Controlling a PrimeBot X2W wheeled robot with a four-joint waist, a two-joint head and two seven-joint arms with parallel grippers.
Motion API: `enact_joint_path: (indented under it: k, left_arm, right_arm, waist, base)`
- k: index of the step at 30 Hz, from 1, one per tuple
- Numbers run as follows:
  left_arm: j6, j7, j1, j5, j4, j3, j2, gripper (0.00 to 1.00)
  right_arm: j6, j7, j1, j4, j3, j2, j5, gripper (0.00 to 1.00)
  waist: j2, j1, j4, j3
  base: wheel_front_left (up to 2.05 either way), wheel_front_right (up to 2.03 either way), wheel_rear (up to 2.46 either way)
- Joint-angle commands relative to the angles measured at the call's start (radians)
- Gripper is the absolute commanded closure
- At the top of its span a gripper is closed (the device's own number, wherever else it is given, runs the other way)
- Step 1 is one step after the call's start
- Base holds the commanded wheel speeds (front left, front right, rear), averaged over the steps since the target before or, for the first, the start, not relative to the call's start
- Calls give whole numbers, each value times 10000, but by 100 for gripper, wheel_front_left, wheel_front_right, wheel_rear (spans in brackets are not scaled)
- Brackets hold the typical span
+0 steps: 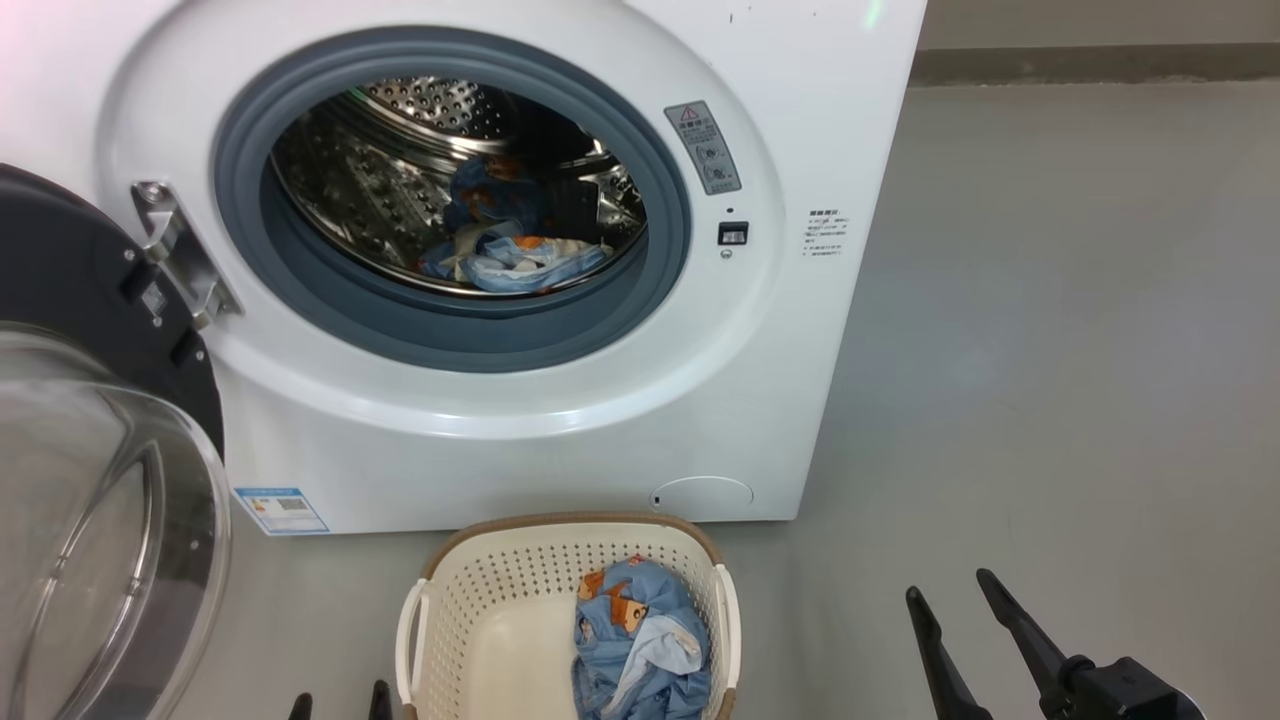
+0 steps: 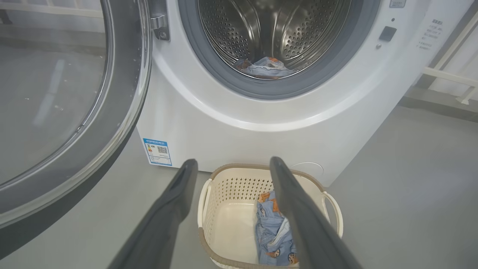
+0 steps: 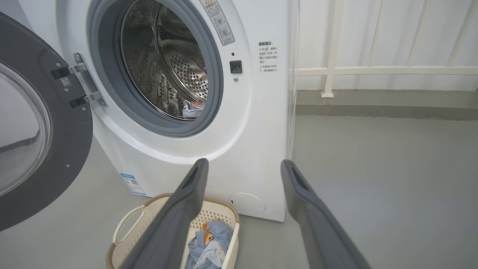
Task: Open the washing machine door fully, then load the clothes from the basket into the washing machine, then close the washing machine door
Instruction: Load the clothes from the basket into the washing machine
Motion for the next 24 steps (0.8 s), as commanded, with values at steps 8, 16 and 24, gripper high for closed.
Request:
enact_joint_path:
  k: [8, 16, 24]
  left_arm:
    - [133, -66, -119, 82, -560, 425, 84, 0]
    - [-80, -66, -435, 187, -482, 393, 84, 0]
    - [-576, -65, -1370, 201, 700, 193, 118, 0]
  right_arm:
    - [17, -48, -193, -430, 235, -119, -182, 0]
    - [17, -48, -505, -456, 318, -69, -198, 0]
    - [17, -48, -1188, -524, 486, 93, -184, 0]
  waist:
    - [0, 0, -1, 277]
    - [0, 0, -263, 800]
    - [0, 0, -990, 2043]
  base:
    - [0, 0, 0]
    - [0, 0, 0]
    - [0, 0, 0]
